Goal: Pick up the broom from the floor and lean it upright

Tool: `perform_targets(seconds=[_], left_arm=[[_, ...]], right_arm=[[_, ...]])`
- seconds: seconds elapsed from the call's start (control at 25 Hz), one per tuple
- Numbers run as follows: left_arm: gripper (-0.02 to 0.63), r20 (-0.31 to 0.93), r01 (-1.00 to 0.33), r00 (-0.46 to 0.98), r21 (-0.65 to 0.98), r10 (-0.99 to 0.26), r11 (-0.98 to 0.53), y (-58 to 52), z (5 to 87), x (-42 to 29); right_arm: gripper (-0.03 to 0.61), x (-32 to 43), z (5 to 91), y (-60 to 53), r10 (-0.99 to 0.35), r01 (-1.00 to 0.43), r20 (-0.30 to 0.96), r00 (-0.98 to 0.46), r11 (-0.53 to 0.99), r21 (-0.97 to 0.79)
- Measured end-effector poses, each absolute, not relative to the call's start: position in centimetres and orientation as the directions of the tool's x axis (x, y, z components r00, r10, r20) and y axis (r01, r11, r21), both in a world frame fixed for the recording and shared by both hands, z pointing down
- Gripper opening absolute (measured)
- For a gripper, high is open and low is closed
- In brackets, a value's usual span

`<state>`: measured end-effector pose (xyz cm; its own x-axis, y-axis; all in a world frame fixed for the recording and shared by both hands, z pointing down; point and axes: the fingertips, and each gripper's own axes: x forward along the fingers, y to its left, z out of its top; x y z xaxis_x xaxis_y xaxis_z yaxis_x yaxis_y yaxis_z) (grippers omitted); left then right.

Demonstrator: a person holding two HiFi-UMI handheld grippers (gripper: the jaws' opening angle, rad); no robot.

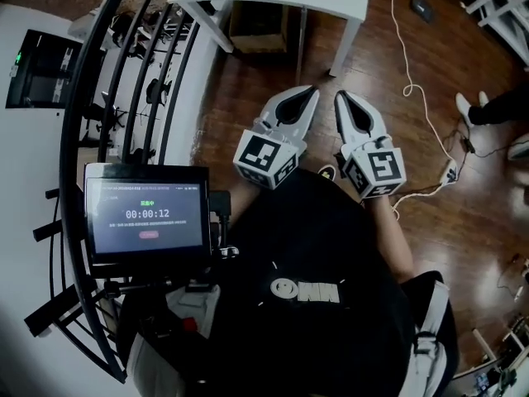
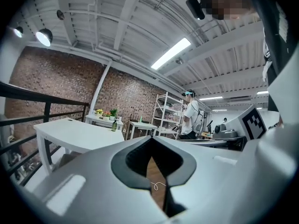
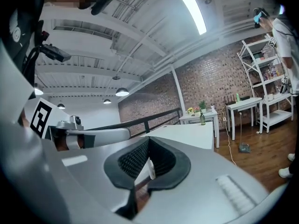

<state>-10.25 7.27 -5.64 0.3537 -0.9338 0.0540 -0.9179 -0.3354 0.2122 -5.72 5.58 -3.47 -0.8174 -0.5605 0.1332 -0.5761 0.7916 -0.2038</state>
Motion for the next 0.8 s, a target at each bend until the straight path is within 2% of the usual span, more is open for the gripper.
perform_targets(seconds=[0.8], left_arm=[[0.017,0.042,-0.911,0.393,0.158,-0.919,-0.382,7.2,-6.6,-8.7]], right_arm=[[0.000,-6.2,-4.3,6.1,-0.570,-0.586,0.138,-0.810,0.797,-0.146]])
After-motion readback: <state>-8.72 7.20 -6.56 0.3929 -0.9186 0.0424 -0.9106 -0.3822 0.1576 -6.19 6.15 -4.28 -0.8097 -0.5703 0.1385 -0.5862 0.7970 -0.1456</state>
